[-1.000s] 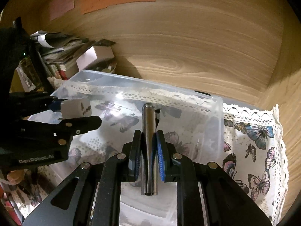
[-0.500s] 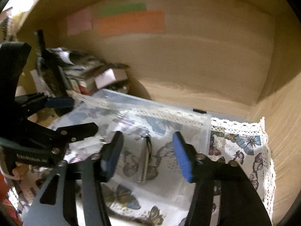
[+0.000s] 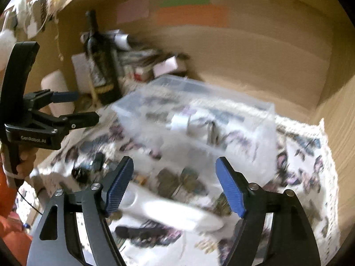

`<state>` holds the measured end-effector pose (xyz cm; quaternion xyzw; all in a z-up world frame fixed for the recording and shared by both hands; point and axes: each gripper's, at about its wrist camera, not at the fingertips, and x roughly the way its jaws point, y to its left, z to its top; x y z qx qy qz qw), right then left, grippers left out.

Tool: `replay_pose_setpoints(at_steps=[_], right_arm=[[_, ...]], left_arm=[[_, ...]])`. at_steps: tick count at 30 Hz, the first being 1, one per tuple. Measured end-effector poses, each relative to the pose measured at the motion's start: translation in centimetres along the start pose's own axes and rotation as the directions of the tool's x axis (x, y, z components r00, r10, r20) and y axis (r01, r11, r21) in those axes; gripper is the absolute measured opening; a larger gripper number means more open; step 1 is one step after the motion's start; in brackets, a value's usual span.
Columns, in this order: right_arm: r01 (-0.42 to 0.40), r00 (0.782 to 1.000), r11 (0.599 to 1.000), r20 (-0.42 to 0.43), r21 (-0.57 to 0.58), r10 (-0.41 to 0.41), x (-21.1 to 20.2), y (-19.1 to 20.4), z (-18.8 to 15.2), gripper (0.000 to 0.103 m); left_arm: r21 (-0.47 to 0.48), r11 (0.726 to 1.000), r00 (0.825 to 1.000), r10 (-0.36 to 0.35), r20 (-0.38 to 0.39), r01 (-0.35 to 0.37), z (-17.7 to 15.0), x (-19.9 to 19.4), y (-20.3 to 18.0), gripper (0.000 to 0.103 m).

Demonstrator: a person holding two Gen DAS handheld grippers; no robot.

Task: Organize rigid objects
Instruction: 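Grasp the black cap with left tool while right tool grasps the white TOUCHBeauty device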

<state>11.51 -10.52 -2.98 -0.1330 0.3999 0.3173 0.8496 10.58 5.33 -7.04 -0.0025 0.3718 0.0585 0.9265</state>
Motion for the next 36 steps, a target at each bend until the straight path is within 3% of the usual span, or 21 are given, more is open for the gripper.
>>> replay_pose_setpoints(at_steps=[6, 14, 18, 20, 24, 26, 28, 36], right_arm=[[-0.038, 0.995, 0.998, -0.092, -0.057, 0.032, 1.6, 2.1, -1.8, 0.078], [-0.034, 0.988, 0.995, -0.151, -0.095, 0.02, 3.9, 2.7, -2.0, 0.079], [-0.063, 0.98, 0.993, -0.193, -0.097, 0.044, 5.3, 2.6, -1.8, 0.072], [-0.059, 0.976, 0.993, -0.213, -0.105, 0.036, 6.0, 2.8, -1.7, 0.057], [-0.054, 0.979, 0.991, -0.204, -0.125, 0.027, 5.9, 3.2, -1.7, 0.041], [-0.035, 0.982, 0.993, -0.189, -0.113, 0.013, 6.0, 3.1, -1.7, 0.04], [-0.019, 0.985, 0.994, -0.173, -0.105, 0.0, 5.7, 3.0, -1.8, 0.04], [0.042, 0.998, 0.999, -0.054, -0.025, -0.044, 2.1, 0.8, -0.9, 0.039]], left_arm=[[0.0, 1.0, 0.997, -0.008, -0.08, 0.008, -4.2, 0.3, -0.3, 0.1], [-0.041, 0.997, 0.991, -0.07, -0.116, 0.066, -7.5, 1.0, -0.9, 0.099], [-0.039, 0.995, 0.988, -0.093, -0.127, 0.089, -8.1, 1.2, -1.5, 0.083], [-0.033, 0.995, 0.986, -0.1, -0.134, 0.097, -8.4, 1.4, -1.8, 0.078], [-0.008, 0.997, 0.989, -0.081, -0.121, 0.081, -8.7, 1.4, -2.4, 0.068], [-0.019, 0.996, 0.989, -0.094, -0.116, 0.092, -8.6, 1.5, -2.5, 0.056], [-0.015, 0.996, 0.99, -0.088, -0.109, 0.087, -8.5, 1.4, -2.6, 0.036], [-0.027, 0.997, 0.993, -0.077, -0.087, 0.075, -7.7, 0.7, -2.4, 0.035]])
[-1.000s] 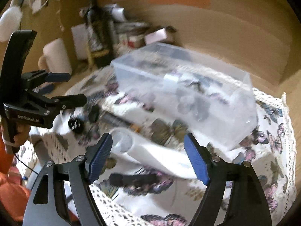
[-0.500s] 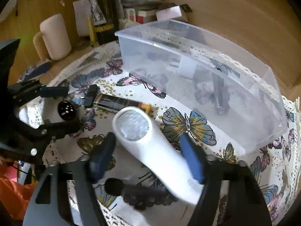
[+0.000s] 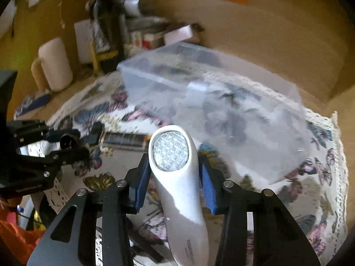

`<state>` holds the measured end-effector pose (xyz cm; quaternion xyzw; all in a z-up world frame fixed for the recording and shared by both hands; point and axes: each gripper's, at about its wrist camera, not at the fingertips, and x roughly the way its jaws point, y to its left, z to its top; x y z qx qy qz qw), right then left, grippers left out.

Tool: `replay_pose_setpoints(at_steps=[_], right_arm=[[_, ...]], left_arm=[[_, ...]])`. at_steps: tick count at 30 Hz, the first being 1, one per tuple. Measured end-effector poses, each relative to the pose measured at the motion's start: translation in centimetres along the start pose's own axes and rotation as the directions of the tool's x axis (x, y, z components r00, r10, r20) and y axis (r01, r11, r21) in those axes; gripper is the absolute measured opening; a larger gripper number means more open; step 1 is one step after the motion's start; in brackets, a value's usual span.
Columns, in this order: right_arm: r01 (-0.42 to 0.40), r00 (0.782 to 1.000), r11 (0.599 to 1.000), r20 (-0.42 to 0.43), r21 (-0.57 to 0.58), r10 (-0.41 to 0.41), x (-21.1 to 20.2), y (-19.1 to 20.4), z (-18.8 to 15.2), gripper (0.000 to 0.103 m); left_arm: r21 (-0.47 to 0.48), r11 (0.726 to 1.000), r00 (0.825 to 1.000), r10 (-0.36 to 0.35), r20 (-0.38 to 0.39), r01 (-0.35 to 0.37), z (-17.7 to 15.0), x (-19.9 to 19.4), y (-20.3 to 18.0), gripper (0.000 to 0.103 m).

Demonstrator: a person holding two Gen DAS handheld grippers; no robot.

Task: Organize rigid objects
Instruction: 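Grasp the black cap with left tool while right tool grasps the white TOUCHBeauty device, then lower black cap into clear box with left tool while right tool releases white device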

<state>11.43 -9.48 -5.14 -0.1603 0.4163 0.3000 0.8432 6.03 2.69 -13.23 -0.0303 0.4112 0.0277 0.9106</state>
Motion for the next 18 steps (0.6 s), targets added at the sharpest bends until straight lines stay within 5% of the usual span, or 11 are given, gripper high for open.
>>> replay_pose_setpoints(at_steps=[18], right_arm=[[0.072, 0.95, 0.978, 0.285, 0.197, -0.127, -8.8, -6.3, 3.0, 0.037]], left_arm=[[0.037, 0.999, 0.978, 0.028, 0.205, -0.036, 8.7, -3.4, 0.1, 0.035]])
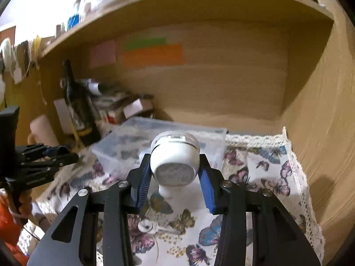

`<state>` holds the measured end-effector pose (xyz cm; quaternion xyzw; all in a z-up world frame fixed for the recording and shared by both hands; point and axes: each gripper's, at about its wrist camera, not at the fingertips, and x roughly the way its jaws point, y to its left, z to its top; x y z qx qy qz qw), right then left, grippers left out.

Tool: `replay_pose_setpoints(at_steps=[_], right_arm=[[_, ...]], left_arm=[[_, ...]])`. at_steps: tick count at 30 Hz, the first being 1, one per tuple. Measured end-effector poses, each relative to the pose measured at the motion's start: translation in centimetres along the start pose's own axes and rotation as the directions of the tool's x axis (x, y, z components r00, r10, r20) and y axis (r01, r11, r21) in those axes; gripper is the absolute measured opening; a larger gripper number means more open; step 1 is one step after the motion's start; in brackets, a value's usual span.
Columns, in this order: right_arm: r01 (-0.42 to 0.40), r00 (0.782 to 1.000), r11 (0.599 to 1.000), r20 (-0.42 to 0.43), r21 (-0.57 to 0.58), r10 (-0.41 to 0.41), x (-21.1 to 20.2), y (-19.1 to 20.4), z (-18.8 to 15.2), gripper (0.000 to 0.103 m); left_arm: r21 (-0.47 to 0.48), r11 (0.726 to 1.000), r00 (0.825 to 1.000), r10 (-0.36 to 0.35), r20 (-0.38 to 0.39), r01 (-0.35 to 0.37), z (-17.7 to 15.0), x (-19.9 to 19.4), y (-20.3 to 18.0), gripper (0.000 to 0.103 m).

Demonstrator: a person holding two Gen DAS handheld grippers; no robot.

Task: Organize rigid objects
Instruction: 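Lower black cap into clear box with left tool while right tool releases white device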

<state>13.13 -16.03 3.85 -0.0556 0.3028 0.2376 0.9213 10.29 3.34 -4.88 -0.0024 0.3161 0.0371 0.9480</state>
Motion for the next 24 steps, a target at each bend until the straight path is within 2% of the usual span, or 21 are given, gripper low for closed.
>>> replay_pose_setpoints(at_steps=[10, 13, 18, 24], right_arm=[[0.021, 0.994, 1.0, 0.108, -0.006, -0.021, -1.3, -0.8, 3.7, 0.037], [0.04, 0.993, 0.999, 0.111, -0.021, -0.038, -1.0, -0.8, 3.9, 0.037], [0.063, 0.998, 0.997, 0.007, -0.053, -0.062, 2.3, -0.8, 3.3, 0.037], [0.088, 0.987, 0.988, -0.124, -0.125, -0.104, 7.4, -1.2, 2.8, 0.037]], left_arm=[[-0.021, 1.0, 1.0, -0.022, -0.01, 0.022, 3.1, 3.1, 0.6, 0.035], [-0.025, 0.999, 0.999, -0.038, -0.033, 0.038, 3.7, 4.5, 0.7, 0.035], [-0.002, 0.998, 0.995, -0.057, -0.08, 0.057, 4.1, 7.1, -0.2, 0.035], [0.044, 0.998, 0.992, -0.034, -0.12, 0.04, 4.1, 9.5, -1.8, 0.035]])
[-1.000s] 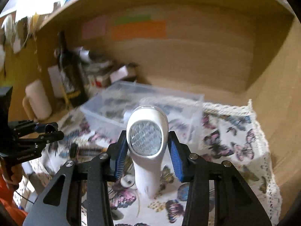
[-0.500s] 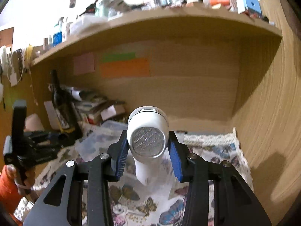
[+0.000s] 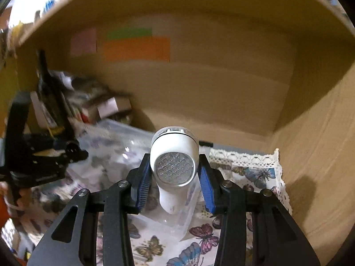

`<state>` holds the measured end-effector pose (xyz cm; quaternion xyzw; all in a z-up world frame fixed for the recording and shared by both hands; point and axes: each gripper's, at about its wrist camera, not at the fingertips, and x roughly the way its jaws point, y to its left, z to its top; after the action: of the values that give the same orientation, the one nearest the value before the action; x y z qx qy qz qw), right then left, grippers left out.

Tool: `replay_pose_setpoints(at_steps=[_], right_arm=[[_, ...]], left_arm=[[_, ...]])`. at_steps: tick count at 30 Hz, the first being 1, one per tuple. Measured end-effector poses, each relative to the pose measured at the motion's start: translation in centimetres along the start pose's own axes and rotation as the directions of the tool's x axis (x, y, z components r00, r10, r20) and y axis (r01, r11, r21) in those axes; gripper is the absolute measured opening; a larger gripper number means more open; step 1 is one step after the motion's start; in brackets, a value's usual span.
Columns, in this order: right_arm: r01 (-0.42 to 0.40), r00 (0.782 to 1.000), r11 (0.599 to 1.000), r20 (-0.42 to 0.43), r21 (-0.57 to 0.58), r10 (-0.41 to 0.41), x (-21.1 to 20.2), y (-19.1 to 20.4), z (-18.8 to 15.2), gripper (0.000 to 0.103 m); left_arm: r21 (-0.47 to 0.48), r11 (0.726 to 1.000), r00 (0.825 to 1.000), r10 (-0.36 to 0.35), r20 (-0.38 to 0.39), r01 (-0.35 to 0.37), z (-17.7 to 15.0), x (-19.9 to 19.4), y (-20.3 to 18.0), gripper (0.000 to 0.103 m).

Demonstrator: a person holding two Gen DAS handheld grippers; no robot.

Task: Organize rigid objects
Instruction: 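Lower black cap into clear box with left tool while right tool releases white device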

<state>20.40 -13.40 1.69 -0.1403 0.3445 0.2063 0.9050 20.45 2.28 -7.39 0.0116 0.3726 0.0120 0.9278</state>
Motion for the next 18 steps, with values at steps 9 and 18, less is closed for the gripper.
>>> replay_pose_setpoints(at_steps=[9, 18], right_arm=[[-0.014, 0.998, 0.999, -0.059, -0.051, 0.011, 4.0, 1.5, 0.9, 0.037], [-0.041, 0.98, 0.998, -0.197, -0.051, 0.031, 8.7, 2.3, 0.1, 0.037]], left_arm=[[-0.024, 1.0, 1.0, -0.001, -0.017, 0.001, 0.1, 1.4, 0.5, 0.035], [-0.048, 0.999, 1.0, -0.026, 0.012, 0.026, 0.1, -0.4, 1.4, 0.049]])
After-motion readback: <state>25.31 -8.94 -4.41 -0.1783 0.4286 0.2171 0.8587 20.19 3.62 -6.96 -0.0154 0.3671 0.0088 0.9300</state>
